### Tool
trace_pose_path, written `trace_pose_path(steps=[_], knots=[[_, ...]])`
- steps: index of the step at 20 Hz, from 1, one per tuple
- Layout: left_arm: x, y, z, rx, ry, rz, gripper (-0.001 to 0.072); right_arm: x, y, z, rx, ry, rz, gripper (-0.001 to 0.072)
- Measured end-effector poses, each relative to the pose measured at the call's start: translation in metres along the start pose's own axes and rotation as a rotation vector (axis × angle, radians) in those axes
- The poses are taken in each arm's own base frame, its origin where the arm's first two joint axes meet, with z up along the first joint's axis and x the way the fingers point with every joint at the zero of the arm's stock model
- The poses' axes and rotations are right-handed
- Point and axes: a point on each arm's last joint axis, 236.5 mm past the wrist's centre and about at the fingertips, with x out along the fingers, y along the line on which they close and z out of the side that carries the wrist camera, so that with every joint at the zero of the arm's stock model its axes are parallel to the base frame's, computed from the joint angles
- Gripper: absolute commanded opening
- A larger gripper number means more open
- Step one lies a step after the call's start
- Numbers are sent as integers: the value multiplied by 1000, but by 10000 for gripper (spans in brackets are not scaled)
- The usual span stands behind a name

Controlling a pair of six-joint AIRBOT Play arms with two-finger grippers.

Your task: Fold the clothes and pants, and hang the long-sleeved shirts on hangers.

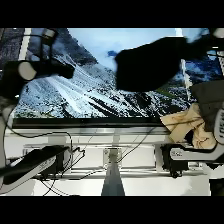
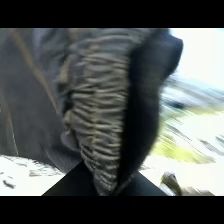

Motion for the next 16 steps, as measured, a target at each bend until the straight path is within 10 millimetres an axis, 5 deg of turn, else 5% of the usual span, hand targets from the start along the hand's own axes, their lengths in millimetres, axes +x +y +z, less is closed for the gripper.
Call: trace_pose_path(steps=[6,8,11,12,13,14,16], knots=[[-45,15,41,19,-174,76,471,-152,-166,-62,580,-152,-421,38],[-50,16,45,21,-190,83,471,-196,-200,-93,792,-235,-515,38],[-53,17,48,21,-205,87,471,-240,-225,-132,1004,-328,-595,67],[-54,17,49,22,-209,89,471,-251,-230,-142,1057,-351,-616,232],[-54,17,49,22,-210,89,471,-260,-237,-151,1100,-372,-646,521],[-54,17,49,22,-210,89,471,-266,-241,-159,1136,-387,-662,703],[-55,17,50,22,-213,90,471,-272,-246,-166,1178,-401,-678,672]])
